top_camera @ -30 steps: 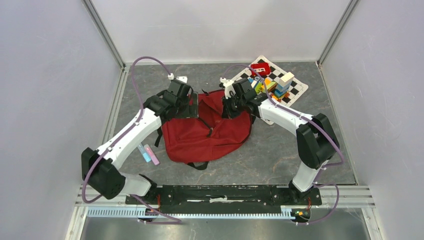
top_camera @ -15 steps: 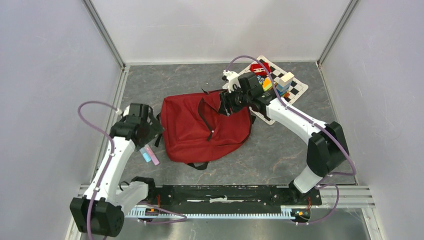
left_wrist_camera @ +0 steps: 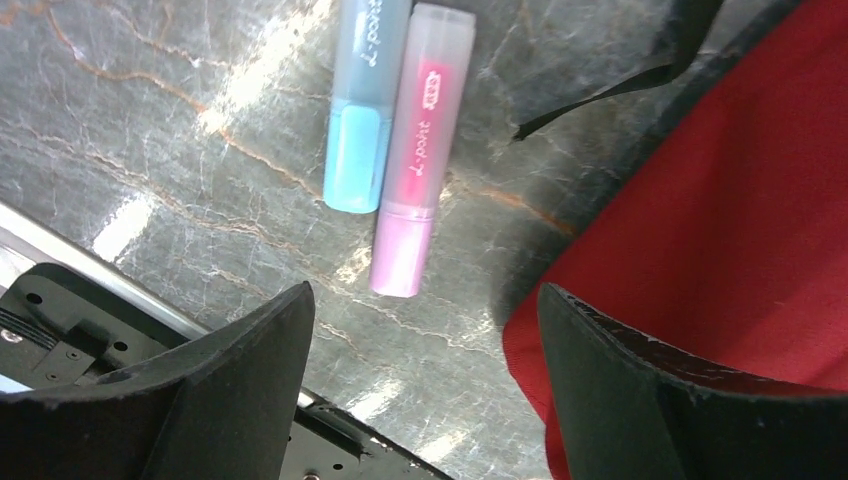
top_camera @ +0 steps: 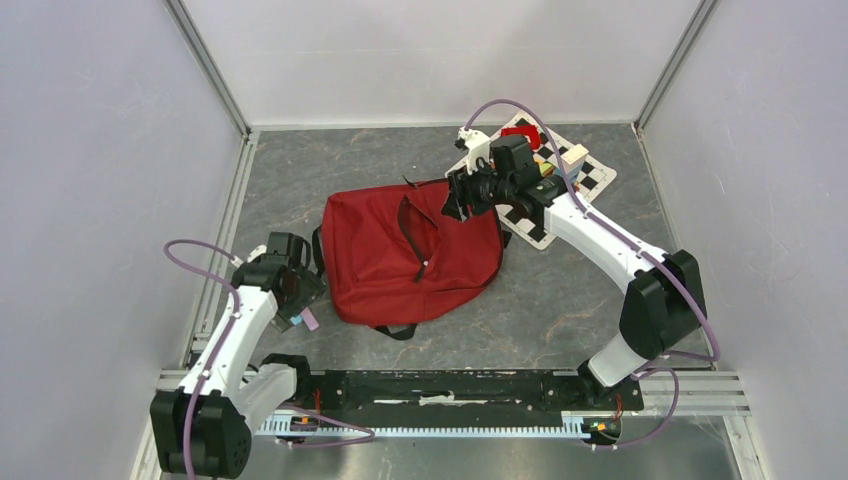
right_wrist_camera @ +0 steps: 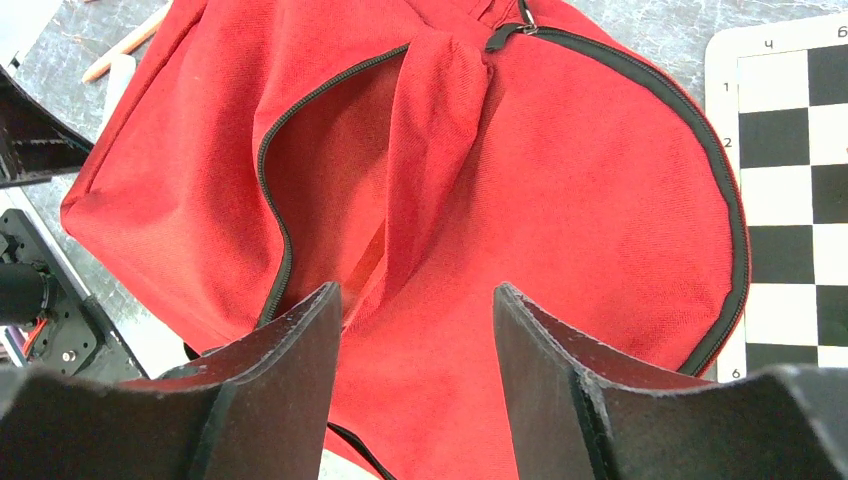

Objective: Pack the student bag
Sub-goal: Pick up the stationery from the center of the board, then place the stationery in the student bag.

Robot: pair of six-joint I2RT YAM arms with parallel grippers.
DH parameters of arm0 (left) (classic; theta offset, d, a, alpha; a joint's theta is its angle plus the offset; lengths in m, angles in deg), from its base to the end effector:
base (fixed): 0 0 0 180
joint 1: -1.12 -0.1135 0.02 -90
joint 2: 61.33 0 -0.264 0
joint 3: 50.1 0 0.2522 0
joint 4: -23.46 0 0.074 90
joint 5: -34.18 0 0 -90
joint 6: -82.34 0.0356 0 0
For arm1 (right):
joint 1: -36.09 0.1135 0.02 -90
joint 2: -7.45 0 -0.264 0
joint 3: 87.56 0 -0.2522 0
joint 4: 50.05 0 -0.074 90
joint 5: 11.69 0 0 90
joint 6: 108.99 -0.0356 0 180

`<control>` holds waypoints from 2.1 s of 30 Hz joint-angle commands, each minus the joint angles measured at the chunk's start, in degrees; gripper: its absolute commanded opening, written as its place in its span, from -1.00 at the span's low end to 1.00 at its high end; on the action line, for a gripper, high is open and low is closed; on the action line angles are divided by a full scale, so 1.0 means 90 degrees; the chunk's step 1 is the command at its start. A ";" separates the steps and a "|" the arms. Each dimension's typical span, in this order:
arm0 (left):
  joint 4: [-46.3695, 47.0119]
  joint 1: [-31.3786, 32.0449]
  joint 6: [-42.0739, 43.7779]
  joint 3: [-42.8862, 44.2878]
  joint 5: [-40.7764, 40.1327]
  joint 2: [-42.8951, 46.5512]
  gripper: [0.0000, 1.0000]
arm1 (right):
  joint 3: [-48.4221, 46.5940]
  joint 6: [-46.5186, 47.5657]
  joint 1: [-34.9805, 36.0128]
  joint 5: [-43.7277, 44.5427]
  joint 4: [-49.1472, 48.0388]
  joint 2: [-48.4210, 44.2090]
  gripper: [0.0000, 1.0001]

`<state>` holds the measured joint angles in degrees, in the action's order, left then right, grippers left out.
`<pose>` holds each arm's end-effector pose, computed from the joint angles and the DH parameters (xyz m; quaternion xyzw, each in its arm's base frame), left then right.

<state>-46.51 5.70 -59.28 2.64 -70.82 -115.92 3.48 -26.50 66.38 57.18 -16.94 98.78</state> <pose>0.1532 -0.0030 0.2175 -0.4096 0.8894 0.0399 0.1989 0.3091 0.1954 0.3048 -0.2549 0.8401 0.3000 0.3732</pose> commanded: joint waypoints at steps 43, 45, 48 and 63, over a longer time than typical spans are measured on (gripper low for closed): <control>0.2692 0.1458 0.1696 0.2185 0.0888 -0.0083 -0.96 | -0.0668 -0.1323 -0.0318 -0.1235 -0.1020 -0.0108 0.35; 0.3038 0.2048 0.1874 0.2385 0.0954 -0.0305 -0.96 | -0.0652 -0.1743 -0.0313 -0.1457 -0.1338 -0.0112 0.35; 0.3683 0.2517 0.1818 0.2363 0.1468 -0.0551 -0.96 | -0.0406 -0.2564 -0.0318 -0.1682 -0.2171 -0.0256 0.37; 0.4839 0.3778 0.1626 0.2123 0.1977 -0.1017 -0.96 | -0.0390 -0.3271 -0.0048 -0.1684 -0.2761 -0.0209 0.39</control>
<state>-6.38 38.97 -45.12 21.41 -52.68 -124.66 1.91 -56.07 64.82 42.26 -40.50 97.92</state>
